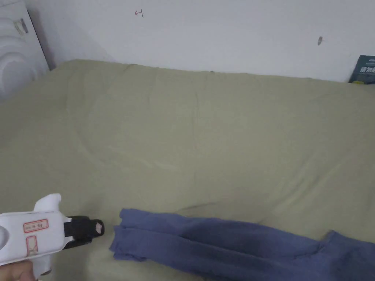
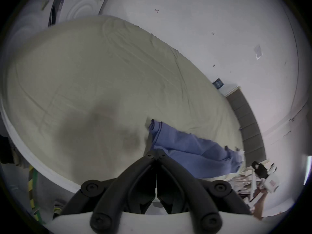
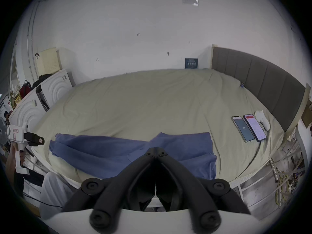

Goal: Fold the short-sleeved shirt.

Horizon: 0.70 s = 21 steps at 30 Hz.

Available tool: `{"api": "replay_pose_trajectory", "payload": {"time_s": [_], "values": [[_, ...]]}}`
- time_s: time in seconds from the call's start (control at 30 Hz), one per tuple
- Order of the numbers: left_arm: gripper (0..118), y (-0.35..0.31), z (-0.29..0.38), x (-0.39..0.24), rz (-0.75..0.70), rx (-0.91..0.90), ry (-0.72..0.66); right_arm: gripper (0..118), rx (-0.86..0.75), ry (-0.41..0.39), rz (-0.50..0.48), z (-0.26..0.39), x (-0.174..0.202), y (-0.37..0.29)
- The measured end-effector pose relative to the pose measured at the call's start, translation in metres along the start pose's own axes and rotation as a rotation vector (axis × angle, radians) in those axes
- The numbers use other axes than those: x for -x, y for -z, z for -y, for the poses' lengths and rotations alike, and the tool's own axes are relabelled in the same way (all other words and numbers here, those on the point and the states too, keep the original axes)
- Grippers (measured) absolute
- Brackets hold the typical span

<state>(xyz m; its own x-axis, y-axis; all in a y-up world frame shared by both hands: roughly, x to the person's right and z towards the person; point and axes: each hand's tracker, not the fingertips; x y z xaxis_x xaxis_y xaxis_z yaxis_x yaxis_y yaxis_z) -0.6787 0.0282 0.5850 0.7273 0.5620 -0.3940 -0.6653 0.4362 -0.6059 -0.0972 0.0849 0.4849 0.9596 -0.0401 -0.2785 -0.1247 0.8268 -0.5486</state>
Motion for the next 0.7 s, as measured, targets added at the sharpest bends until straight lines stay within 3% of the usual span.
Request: {"api": "replay_pose_trajectory", "payload": {"time_s": [0.17, 0.2, 0.23, 0.27, 0.3, 0.43, 0.7], "values": [[0, 0.018, -0.016, 0.004, 0.127, 0.08, 0.053, 0, -0.093, -0.048, 0.08, 0.003, 0.022, -0.023], [9, 0.023, -0.021, 0.007, 0.185, 0.089, 0.043, 0, -0.1, -0.051, 0.084, 0.004, 0.026, -0.026], [43, 0.025, -0.02, 0.007, 0.209, 0.106, 0.034, 0, -0.104, -0.052, 0.089, 0.005, 0.029, -0.028], [97, 0.032, -0.022, 0.01, 0.246, 0.131, 0.039, 0, -0.099, -0.053, 0.093, 0.001, 0.026, -0.029], [118, 0.039, -0.023, 0.009, 0.255, 0.19, 0.038, 0, -0.098, -0.056, 0.098, 0.001, 0.028, -0.03], [116, 0.065, -0.035, 0.02, 0.28, 0.218, -0.012, 0, -0.089, -0.024, 0.108, 0.0, 0.025, -0.031], [115, 0.109, -0.031, 0.012, 0.479, 0.294, -0.039, 0, -0.064, 0.027, 0.12, 0.004, 0.018, -0.028]]}}
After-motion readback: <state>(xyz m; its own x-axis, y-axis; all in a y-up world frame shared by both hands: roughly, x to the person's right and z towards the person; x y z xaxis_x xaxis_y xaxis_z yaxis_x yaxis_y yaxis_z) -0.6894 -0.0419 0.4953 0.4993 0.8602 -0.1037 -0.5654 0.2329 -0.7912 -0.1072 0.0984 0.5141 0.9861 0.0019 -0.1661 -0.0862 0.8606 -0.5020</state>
